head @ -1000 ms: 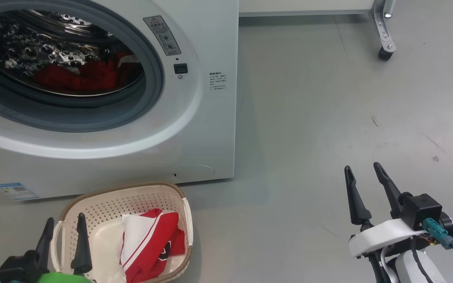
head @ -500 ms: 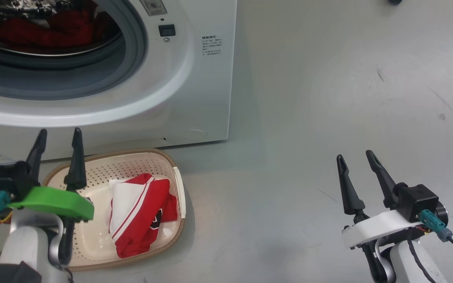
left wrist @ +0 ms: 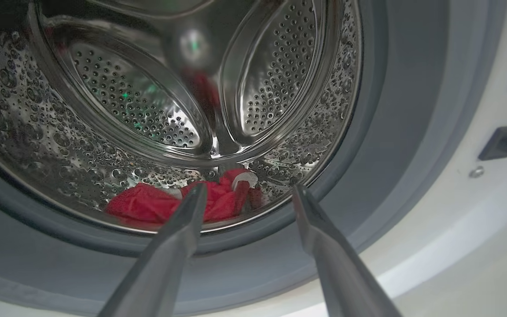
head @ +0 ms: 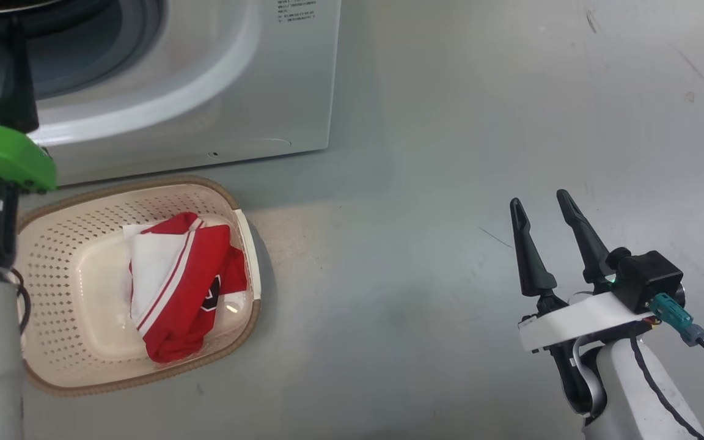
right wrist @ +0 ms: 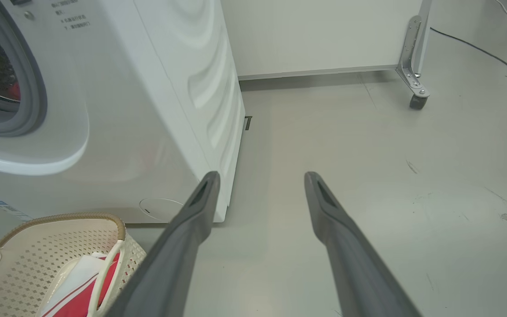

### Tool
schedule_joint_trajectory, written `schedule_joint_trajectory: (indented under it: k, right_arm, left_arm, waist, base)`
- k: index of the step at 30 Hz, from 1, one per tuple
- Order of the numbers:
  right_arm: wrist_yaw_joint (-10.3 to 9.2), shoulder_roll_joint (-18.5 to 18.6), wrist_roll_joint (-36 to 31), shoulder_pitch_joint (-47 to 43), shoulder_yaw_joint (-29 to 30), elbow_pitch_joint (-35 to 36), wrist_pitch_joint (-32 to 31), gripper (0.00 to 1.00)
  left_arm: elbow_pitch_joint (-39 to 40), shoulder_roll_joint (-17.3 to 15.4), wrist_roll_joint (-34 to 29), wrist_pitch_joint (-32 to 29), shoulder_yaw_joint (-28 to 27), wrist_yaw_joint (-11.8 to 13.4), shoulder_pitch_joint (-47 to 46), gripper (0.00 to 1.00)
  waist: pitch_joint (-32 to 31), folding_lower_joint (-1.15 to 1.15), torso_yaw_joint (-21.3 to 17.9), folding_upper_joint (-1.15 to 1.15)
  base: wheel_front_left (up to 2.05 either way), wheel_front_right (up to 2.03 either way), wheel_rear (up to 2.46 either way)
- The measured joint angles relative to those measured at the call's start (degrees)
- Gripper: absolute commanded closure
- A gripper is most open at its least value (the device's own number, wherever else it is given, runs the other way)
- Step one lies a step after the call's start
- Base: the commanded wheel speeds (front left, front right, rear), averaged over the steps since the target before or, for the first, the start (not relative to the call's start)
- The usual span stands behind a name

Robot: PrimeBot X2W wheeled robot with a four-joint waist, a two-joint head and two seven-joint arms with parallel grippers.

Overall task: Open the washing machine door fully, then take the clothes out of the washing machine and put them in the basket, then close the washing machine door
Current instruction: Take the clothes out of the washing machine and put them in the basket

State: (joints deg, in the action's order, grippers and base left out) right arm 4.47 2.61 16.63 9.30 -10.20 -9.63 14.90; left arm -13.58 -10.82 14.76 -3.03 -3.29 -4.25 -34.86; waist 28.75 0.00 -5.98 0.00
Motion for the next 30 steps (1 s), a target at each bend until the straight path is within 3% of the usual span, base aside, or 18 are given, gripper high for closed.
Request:
schedule_joint_trajectory:
  k: [9, 17, 30]
  right_arm:
    - [-0.11, 0.01, 2.10, 3.52, -2.85, 2.13, 0.00, 0.00]
    - [-1.11, 0.02, 5.05, 6.54, -4.85, 3.98, 0.00, 0.00]
    - [-1.65, 0.02, 7.28, 11.49, -8.03, 5.26, 0.00, 0.00]
  left_arm:
    - [-0.65, -1.86, 1.45, -6.61, -2.29, 1.49, -11.64, 0.00]
    - [-0.69, -6.69, 4.04, -12.78, -5.78, 1.51, -21.48, 0.00]
    - [-1.03, -14.45, 3.22, -20.34, -5.10, 0.33, -32.99, 0.00]
  waist:
    - [7.37, 0.00, -2.09, 0.00]
    - [14.79, 0.01, -4.43, 0.00]
    - [24.61, 0.01, -7.55, 0.00]
  base:
    - [0.00, 0.00, 0.00]
    - [0.00, 0.00, 0.00]
    - [0.00, 0.00, 0.00]
